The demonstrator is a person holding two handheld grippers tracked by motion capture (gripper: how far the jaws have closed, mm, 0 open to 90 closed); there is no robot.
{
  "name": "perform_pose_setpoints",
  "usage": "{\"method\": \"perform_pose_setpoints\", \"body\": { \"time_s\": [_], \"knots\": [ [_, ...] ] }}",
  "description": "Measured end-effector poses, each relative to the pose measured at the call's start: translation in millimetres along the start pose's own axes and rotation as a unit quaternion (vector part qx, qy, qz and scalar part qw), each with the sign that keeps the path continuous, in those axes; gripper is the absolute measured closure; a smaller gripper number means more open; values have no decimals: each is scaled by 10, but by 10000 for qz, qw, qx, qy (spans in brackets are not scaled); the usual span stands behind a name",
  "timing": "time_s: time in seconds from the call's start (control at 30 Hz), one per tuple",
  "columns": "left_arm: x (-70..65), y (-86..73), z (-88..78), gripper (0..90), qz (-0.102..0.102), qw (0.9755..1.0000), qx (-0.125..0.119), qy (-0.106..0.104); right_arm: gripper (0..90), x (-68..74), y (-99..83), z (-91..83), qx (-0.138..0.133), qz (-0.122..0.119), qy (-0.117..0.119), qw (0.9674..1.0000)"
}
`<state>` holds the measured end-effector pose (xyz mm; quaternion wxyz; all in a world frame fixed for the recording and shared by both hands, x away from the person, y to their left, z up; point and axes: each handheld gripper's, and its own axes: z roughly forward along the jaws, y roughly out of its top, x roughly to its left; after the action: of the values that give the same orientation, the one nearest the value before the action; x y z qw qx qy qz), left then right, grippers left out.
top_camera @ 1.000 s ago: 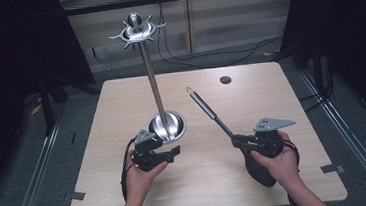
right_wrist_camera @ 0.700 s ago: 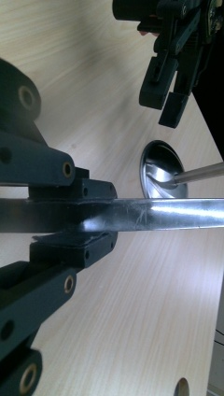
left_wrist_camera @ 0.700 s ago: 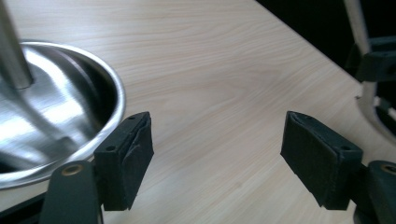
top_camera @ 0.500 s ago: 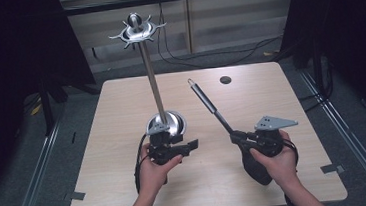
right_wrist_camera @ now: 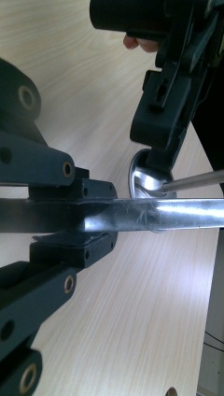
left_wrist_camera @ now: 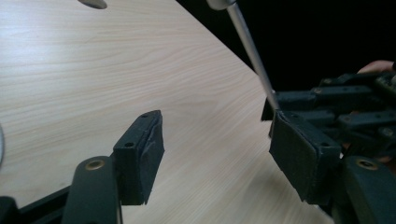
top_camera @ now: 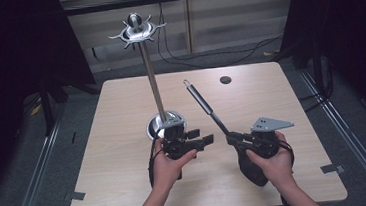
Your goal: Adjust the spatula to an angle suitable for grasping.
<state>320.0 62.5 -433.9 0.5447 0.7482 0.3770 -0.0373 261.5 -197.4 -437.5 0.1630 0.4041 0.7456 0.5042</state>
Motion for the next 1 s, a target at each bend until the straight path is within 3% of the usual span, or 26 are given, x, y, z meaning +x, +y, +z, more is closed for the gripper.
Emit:
{"method": "perform_pose_setpoints", "body": {
  "time_s": [0.07, 0.1, 0.27, 0.47, 0.5, 0.67, 0.7, 0.73, 0.77, 0.93, 1.0],
  "knots": [
    [-8, 19, 14, 374, -57, 10000, -45, -57, 756, 25, 1, 17, -2, -15, -33, 10000],
    [-17, 35, 31, 381, -179, 9996, -148, -136, 756, 43, 1, 36, -14, -35, 6, 10000],
    [-47, 52, 81, 451, -258, 9991, -287, -174, 756, 100, 5, 90, -40, -58, 75, 9999],
    [-71, 62, 99, 729, -374, 9977, -535, -181, 756, 173, 12, 143, -39, -115, 153, 9998],
    [-79, 70, 90, 780, -479, 9970, -577, -197, 756, 187, 15, 151, -59, -113, 157, 9998],
    [-93, 96, 59, 829, -782, 9943, -660, -284, 755, 215, 29, 173, -151, -60, 134, 9998],
    [-106, 122, 32, 866, -925, 9923, -684, -462, 754, 236, 35, 184, -189, -99, 125, 9997],
    [-106, 122, 32, 882, -925, 9923, -684, -462, 754, 236, 35, 184, -189, -99, 125, 9997],
    [-176, 157, 22, 882, -517, 9963, -622, -280, 754, 265, 41, 201, -224, -103, 110, 9996],
    [-182, 191, -1, 883, -442, 9970, -584, -264, 749, 265, 26, 229, -327, 59, 187, 9993],
    [-208, 215, -26, 883, -191, 9977, -608, -239, 731, 258, 42, 204, -379, 4, 222, 9990]
  ]
}}
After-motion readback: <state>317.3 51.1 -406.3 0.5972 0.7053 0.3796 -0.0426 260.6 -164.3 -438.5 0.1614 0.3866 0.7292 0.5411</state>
